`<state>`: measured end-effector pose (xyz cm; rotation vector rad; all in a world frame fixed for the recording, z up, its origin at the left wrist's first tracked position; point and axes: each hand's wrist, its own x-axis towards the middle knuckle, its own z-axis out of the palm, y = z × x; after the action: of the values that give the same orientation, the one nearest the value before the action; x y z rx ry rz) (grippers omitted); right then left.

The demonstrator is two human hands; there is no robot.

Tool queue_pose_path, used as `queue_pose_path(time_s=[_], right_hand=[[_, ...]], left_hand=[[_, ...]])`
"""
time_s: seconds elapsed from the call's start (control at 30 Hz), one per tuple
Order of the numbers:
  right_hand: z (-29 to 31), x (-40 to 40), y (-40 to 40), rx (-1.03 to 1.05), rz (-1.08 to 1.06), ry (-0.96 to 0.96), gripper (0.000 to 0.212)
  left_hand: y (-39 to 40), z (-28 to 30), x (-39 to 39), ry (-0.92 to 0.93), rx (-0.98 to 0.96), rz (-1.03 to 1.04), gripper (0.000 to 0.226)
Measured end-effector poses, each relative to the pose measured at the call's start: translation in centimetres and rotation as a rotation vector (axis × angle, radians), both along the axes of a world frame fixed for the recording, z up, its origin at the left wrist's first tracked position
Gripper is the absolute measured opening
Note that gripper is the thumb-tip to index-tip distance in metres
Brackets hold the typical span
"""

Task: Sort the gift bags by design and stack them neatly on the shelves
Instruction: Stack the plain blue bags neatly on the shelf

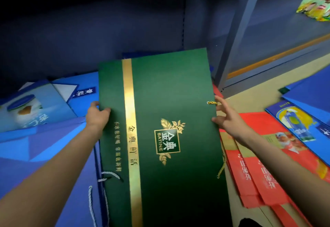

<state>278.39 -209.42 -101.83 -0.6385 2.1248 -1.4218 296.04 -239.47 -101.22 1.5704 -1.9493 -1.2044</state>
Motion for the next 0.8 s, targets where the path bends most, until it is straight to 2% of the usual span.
queue_pose_path(time_s=[0.1, 0.17, 0.27, 0.37, 0.43, 0.53, 0.7, 0.8], right_hand=[[0.3, -2.2, -4.8, 0.125, -0.042, 0.152, 0.062], [2.0, -2.9, -8.7, 0.161, -0.072, 0.252, 0.068], [5.9, -2.5, -13.7, 0.189, 0.006, 0.436, 0.081], [9.0, -1.5, -15.1, 0.163, 0.073, 0.588, 0.082], [9.7, -1.5, -13.2, 0.142, 0.066, 0.635, 0.081], [8.8, -2.5, -6.8, 0.141, -0.068, 0.61, 0.077], [6.7, -3.1, 6.7, 0.126, -0.45, 0.515, 0.09], [5.8, -3.4, 13.5, 0.134, -0.704, 0.45, 0.094]], left_hand=[[0.2, 1.0, 1.4, 0.135, -0.026, 0.032, 0.042], [0.5, 2.1, 2.7, 0.213, -0.073, 0.113, 0.046], [1.5, 3.9, 5.2, 0.158, -0.248, 0.199, 0.058], [4.3, 3.7, 6.7, 0.066, -0.235, 0.159, 0.078], [6.5, 2.7, 6.8, 0.06, -0.19, 0.083, 0.081], [9.5, 1.2, 5.3, 0.127, -0.236, -0.07, 0.074], [16.5, 2.5, 1.0, 0.293, -0.403, -0.41, 0.075], [19.9, 3.1, -3.1, 0.339, -0.383, -0.633, 0.081]])
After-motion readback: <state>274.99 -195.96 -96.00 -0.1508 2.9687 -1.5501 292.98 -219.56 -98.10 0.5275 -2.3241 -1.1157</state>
